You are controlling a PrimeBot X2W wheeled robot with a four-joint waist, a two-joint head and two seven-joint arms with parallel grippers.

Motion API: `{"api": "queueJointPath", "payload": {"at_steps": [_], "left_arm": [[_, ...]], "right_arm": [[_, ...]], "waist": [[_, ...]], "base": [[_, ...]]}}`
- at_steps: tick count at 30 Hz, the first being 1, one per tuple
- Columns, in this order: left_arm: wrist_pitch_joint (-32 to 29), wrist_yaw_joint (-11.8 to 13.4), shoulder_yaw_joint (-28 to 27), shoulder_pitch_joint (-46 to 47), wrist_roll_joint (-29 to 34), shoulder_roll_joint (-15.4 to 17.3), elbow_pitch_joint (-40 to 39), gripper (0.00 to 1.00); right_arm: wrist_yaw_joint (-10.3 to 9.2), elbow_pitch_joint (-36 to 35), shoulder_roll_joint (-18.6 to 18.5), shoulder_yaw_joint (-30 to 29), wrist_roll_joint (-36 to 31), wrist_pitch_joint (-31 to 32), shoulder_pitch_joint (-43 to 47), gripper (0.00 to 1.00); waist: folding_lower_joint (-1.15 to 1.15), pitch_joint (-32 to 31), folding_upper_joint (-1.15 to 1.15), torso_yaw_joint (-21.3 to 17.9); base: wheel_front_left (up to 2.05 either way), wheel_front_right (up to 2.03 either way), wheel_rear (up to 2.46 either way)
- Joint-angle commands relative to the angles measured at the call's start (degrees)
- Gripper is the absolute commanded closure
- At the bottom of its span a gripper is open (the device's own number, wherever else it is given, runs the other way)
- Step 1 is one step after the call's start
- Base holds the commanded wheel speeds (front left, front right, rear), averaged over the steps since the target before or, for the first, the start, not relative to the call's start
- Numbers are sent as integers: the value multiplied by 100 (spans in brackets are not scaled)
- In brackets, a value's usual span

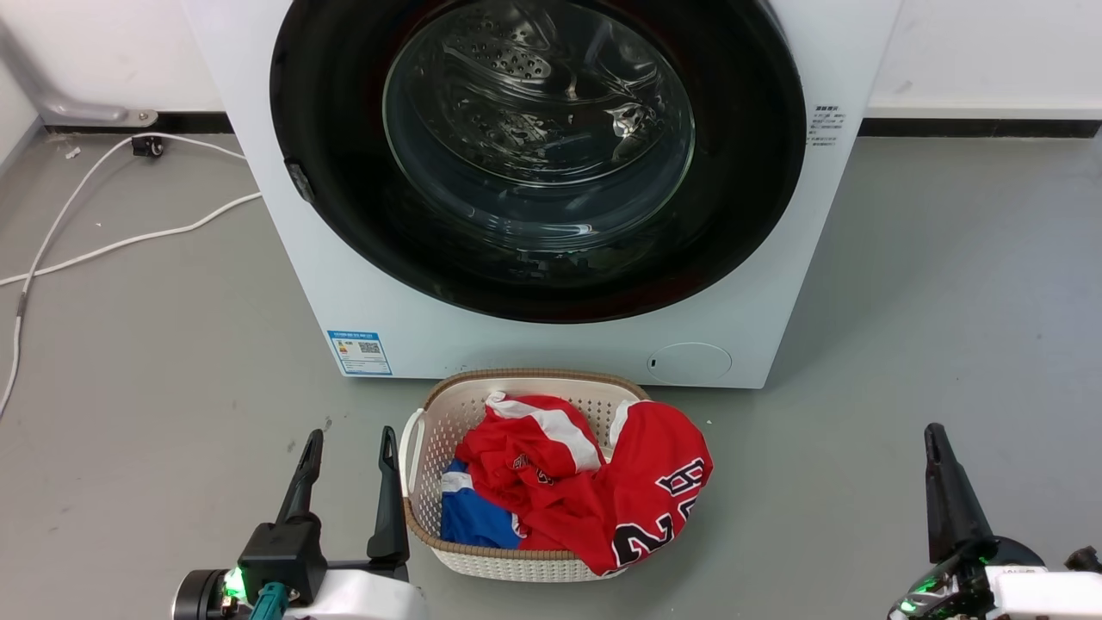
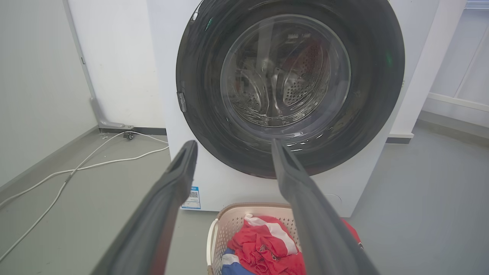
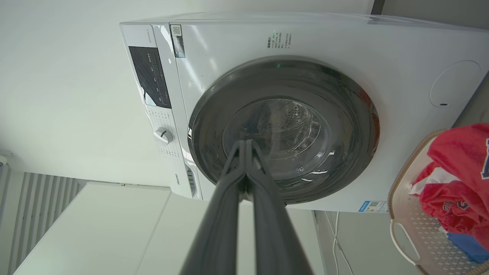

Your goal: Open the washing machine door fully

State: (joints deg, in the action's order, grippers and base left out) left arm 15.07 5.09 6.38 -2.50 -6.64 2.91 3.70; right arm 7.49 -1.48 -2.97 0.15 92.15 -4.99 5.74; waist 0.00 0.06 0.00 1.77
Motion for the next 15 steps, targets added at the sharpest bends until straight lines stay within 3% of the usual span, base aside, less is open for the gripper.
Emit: {"api": "queueJointPath", "payload": {"at_steps": [1,11,15], "left_arm": [[16,11,0,-31,8,-4,-25,0],[16,-35,16,130,43,-4,-71,0],[16,-62,36,309,87,-4,-113,0]], "right_arm": [[0,-22,9,-28,-38,-7,-60,100],[0,238,-280,-558,-140,-150,-857,100],[0,556,-643,-913,-138,-166,-1541,100]], "waist": [[0,9,0,5],[0,304,0,82],[0,639,0,178]], "base": [[0,0,0],[0,0,0],[0,0,0]]}}
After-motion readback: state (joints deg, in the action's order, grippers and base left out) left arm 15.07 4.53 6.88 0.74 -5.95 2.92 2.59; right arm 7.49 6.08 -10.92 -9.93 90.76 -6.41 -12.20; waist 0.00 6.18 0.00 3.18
